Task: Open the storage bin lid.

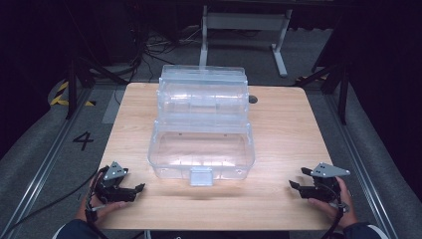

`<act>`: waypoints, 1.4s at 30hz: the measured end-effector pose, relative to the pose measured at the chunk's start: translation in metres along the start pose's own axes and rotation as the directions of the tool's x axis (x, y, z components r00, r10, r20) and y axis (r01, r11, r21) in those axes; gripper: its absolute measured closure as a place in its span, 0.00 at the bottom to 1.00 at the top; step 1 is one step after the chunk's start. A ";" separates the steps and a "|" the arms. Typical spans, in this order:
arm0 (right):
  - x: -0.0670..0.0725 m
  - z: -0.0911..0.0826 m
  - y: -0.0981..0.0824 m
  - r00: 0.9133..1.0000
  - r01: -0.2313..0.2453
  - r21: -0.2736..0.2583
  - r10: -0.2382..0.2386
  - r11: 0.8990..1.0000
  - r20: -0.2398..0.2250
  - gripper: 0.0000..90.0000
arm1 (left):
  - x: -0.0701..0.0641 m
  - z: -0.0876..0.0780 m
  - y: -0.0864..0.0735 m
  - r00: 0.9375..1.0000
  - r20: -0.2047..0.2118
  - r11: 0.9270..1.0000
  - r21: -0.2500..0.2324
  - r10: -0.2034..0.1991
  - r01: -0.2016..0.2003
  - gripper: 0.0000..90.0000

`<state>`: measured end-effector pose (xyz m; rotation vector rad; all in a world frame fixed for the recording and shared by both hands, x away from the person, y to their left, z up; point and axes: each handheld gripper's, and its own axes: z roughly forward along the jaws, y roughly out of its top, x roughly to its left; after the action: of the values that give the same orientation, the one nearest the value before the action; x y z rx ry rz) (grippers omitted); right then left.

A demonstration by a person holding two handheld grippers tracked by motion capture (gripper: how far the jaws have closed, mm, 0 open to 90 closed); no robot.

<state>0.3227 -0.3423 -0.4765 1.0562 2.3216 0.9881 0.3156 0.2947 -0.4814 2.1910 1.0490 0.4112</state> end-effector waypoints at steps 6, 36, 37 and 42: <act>-0.004 0.003 -0.010 0.996 -0.081 -0.005 0.081 0.997 -0.026 0.27 | 0.001 0.002 0.002 1.000 0.001 1.000 0.001 -0.003 0.003 0.16; -0.005 0.005 -0.009 0.995 -0.102 0.006 0.102 0.995 0.000 0.19 | -0.002 0.005 0.005 0.999 -0.025 1.000 0.004 -0.023 0.023 0.15; -0.005 0.005 -0.009 0.995 -0.102 0.008 0.102 0.995 0.000 0.18 | -0.002 0.005 0.005 0.999 -0.025 1.000 0.006 -0.021 0.021 0.15; -0.005 0.006 -0.009 0.995 -0.100 0.011 0.100 0.995 0.002 0.17 | -0.002 0.005 0.005 0.999 -0.026 1.000 0.005 -0.023 0.023 0.15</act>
<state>0.3255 -0.3479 -0.4867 1.1876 2.2953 1.0120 0.3197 0.2892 -0.4815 2.1815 1.0888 0.4277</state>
